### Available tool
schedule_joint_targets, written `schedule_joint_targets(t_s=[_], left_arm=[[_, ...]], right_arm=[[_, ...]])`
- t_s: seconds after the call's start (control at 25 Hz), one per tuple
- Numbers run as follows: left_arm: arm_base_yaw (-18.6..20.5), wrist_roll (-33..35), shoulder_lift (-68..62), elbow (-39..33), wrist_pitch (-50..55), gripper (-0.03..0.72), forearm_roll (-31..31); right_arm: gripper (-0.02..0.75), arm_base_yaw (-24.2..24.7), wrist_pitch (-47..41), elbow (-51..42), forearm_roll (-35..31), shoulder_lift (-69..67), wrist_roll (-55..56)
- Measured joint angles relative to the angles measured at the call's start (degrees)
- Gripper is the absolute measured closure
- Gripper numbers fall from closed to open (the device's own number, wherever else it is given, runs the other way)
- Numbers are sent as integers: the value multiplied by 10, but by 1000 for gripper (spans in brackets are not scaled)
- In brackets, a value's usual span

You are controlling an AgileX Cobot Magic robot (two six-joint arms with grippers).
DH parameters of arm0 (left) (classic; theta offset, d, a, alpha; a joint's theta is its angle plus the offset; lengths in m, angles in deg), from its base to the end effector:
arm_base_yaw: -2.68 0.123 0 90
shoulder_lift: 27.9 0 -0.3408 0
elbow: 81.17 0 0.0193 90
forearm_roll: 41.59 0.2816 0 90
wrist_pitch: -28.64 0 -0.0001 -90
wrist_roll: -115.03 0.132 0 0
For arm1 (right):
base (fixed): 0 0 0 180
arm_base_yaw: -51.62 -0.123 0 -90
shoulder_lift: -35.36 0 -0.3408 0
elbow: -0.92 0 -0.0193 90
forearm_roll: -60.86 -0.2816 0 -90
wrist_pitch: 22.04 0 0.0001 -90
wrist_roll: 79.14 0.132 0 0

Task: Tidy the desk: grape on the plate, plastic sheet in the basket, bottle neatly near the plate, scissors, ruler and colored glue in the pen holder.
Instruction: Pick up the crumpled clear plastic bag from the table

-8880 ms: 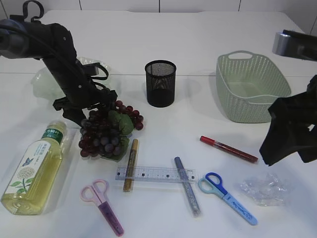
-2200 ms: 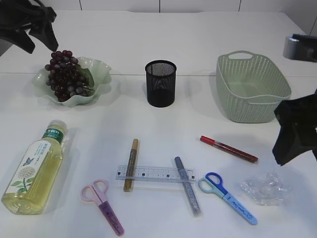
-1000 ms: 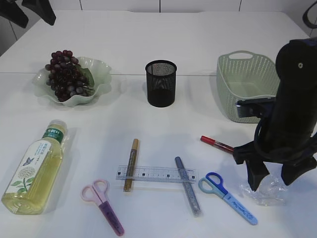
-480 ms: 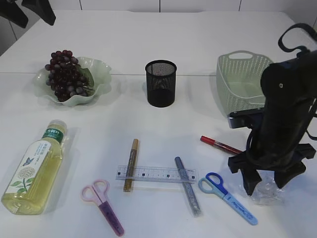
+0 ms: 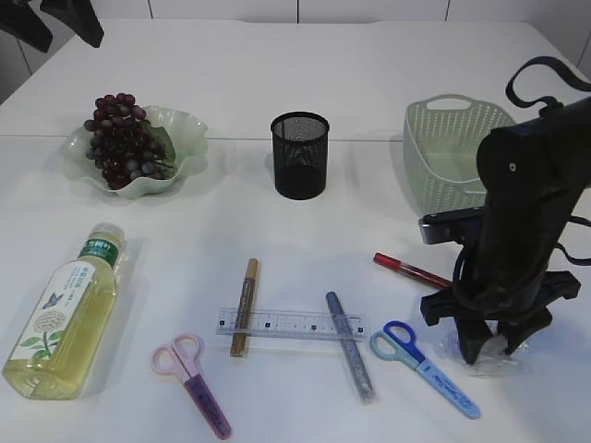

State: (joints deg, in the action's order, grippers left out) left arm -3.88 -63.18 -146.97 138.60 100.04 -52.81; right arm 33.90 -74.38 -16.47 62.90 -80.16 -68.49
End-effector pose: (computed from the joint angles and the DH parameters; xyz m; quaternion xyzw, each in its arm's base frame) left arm 0.4967 -0.0816 0.3793 0.0634 0.9608 -0.1079 0.2474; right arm 0.3384 0.1042 0.1216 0.0731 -0.9962 0.0244 0.0411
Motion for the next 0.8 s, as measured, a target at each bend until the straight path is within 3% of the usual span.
schedule_joint_targets(t_s=[0.28,0.8], left_arm=[[0,0,0,0,0,180,0],[0,0,0,0,0,184,0]], right_arm=[[636,0,-1,1,0,0,0],[675,0,-137,31,-37,88,0]])
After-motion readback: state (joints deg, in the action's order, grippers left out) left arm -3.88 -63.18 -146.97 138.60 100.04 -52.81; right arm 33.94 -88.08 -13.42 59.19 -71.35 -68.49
